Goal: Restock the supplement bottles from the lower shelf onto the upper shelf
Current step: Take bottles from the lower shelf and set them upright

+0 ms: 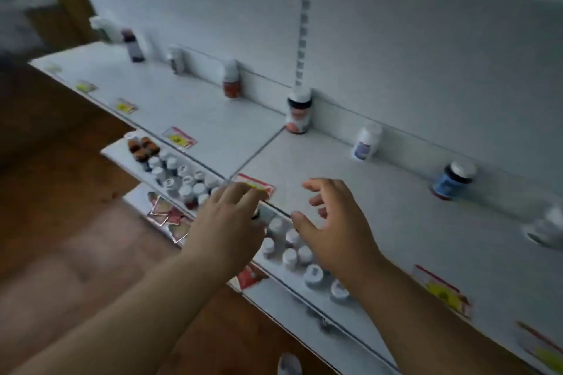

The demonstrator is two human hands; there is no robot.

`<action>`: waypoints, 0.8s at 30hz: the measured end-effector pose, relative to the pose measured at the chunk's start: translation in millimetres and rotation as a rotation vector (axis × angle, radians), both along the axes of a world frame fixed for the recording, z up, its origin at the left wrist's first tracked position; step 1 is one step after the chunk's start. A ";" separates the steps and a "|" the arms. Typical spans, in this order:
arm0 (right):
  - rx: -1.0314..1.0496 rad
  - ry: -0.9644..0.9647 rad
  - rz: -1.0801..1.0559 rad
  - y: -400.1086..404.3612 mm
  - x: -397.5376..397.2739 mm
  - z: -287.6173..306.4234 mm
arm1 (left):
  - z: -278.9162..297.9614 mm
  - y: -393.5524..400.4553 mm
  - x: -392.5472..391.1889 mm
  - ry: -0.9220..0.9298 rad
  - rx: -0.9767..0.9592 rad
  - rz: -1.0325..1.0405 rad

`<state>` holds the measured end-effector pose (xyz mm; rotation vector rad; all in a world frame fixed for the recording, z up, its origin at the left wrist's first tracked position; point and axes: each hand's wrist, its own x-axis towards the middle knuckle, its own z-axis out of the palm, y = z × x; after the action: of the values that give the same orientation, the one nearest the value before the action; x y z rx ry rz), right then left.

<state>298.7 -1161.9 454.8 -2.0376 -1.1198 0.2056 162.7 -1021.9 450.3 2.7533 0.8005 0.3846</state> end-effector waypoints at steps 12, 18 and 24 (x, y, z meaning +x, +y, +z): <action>-0.087 0.066 0.612 266.9 -126.7 -42.6 | -46.0 152.8 -173.0 0.025 -0.122 0.662; -0.145 0.030 0.613 425.9 -191.9 -66.4 | -68.0 299.6 -239.0 -0.013 -0.164 0.719; -0.183 0.138 0.493 566.9 -226.3 -72.8 | -52.0 450.2 -280.9 0.107 -0.147 0.628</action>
<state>72.4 -595.0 382.1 -1.8330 -1.5437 0.7065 -118.3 -571.8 398.3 2.3460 1.6478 0.2722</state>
